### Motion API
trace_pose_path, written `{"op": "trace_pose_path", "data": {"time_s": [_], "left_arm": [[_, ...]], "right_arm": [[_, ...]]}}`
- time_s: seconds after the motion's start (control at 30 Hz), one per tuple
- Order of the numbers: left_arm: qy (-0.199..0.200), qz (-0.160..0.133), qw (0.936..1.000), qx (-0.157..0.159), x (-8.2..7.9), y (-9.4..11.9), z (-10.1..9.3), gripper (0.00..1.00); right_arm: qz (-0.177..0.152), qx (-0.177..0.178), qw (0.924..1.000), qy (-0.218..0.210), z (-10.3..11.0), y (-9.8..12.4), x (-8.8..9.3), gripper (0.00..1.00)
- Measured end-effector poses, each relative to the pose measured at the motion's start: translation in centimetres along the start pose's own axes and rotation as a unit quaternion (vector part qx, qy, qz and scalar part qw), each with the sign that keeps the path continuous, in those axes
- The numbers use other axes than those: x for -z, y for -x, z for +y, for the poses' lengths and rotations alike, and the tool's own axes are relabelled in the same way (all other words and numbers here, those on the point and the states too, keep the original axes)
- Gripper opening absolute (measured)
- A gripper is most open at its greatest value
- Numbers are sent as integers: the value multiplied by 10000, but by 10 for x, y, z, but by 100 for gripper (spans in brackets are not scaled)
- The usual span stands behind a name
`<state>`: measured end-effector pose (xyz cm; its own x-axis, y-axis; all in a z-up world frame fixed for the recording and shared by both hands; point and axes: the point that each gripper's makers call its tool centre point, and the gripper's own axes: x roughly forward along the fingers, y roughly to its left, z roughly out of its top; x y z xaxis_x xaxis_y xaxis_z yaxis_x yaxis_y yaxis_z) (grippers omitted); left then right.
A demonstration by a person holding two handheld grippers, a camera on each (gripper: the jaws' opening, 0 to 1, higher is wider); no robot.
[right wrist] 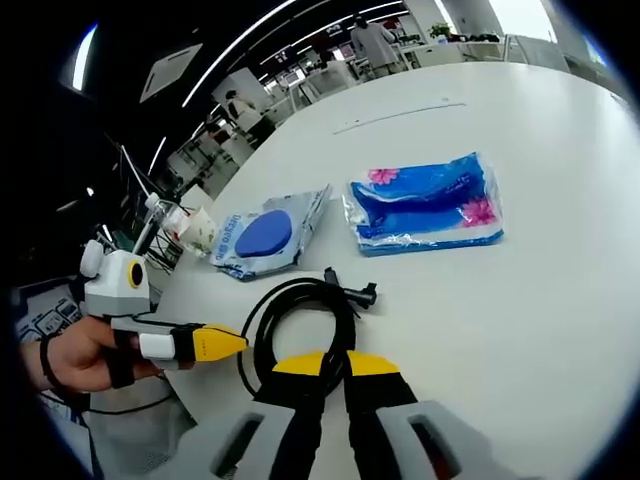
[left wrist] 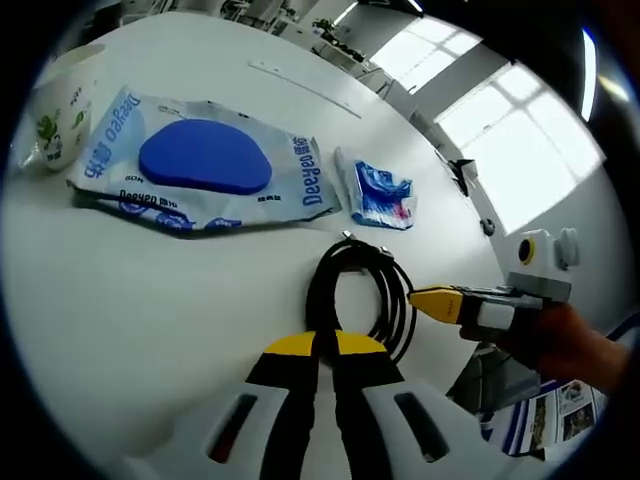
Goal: Arrange the tabletop items into an orderly group along one side of the table until the central work area is clear of visible clutter.
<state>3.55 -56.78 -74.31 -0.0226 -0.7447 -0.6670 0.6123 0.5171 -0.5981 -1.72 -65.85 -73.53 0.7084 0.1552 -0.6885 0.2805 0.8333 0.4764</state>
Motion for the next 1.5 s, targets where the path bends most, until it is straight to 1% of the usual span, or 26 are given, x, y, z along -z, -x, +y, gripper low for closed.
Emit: {"op": "trace_pose_path", "data": {"time_s": [0.07, 0.17, 0.27, 0.3, 0.33, 0.37, 0.4, 0.47, 0.53, 0.6, 0.63, 0.7, 0.77, 0.83, 0.9, 0.97, 1.1, 1.13, 1.2, 1.3, 1.37, 1.47, 1.5], "left_arm": [[-23, -35, 10000, -27, 0, 2, 0, 1], [-55, -52, 10000, -58, 3, 6, -4, 1], [-3, -63, 10000, -23, 3, 6, -4, 1], [5, -61, 10000, -15, 4, 7, -4, 2], [8, 115, 9999, 92, 10, 6, -7, 2], [-12, 111, 9999, 57, 10, 6, -6, 2], [-155, 66, 9999, -38, 10, 7, -1, 2], [-103, 64, 9999, -38, 11, 10, 1, 4], [-69, 23, 10000, -32, 12, 15, 3, 6], [-169, -10, 9998, -119, 9, 19, 8, 7], [-342, -14, 9992, -190, 8, 23, 12, 7], [-485, -57, 9985, -227, 8, 30, 11, 8], [-557, -109, 9980, -261, 8, 32, 16, 9], [-696, -149, 9970, -317, 4, 40, 16, 11], [-750, -205, 9963, -363, -1, 43, 20, 12], [-788, -255, 9957, -414, -1, 50, 24, 13], [-946, -311, 9937, -524, -6, 62, 39, 15], [-999, -310, 9931, -531, -6, 65, 41, 16], [-1079, -302, 9921, -558, -6, 71, 49, 20], [-1209, -271, 9904, -621, -6, 82, 61, 24], [-1295, -272, 9890, -662, -7, 88, 67, 26], [-1373, -285, 9873, -750, -11, 99, 76, 28], [-1398, -309, 9867, -775, -13, 104, 80, 29]], "right_arm": [[39, -54, 10000, 5, -1, 0, 0, 7], [107, -123, 9998, 124, 2, 2, 4, 6], [81, -174, 9997, 124, 0, 6, 1, 8], [70, -166, 9998, 130, -2, 7, 0, 7], [16, -124, 9998, 162, -8, 10, -4, 6], [1, -115, 9998, 161, -11, 10, -6, 7], [-56, -96, 9999, 127, -17, 11, -10, 7], [-126, -105, 9998, 65, -21, 17, -16, 5], [-218, -39, 9997, 103, -24, 24, -27, 4], [-313, 128, 9993, 142, -37, 26, -38, 4], [-379, 221, 9990, 127, -49, 24, -47, 4], [-427, 399, 9983, 76, -60, 26, -56, 5], [-456, 539, 9975, -9, -70, 27, -61, 5], [-498, 618, 9968, -100, -79, 25, -68, 6], [-444, 748, 9962, -101, -86, 24, -70, 7], [-393, 830, 9957, -77, -90, 22, -70, 8], [-300, 993, 9946, -36, -102, 16, -73, 10], [-293, 1014, 9944, -31, -103, 15, -74, 10], [-142, 1148, 9933, -43, -114, 8, -72, 9], [-202, 1182, 9926, -164, -116, 8, -76, 11], [-228, 1209, 9923, -151, -115, 8, -77, 11], [-233, 1250, 9918, -147, -119, 5, -82, 14], [-249, 1268, 9915, -141, -117, 9, -82, 15]]}}
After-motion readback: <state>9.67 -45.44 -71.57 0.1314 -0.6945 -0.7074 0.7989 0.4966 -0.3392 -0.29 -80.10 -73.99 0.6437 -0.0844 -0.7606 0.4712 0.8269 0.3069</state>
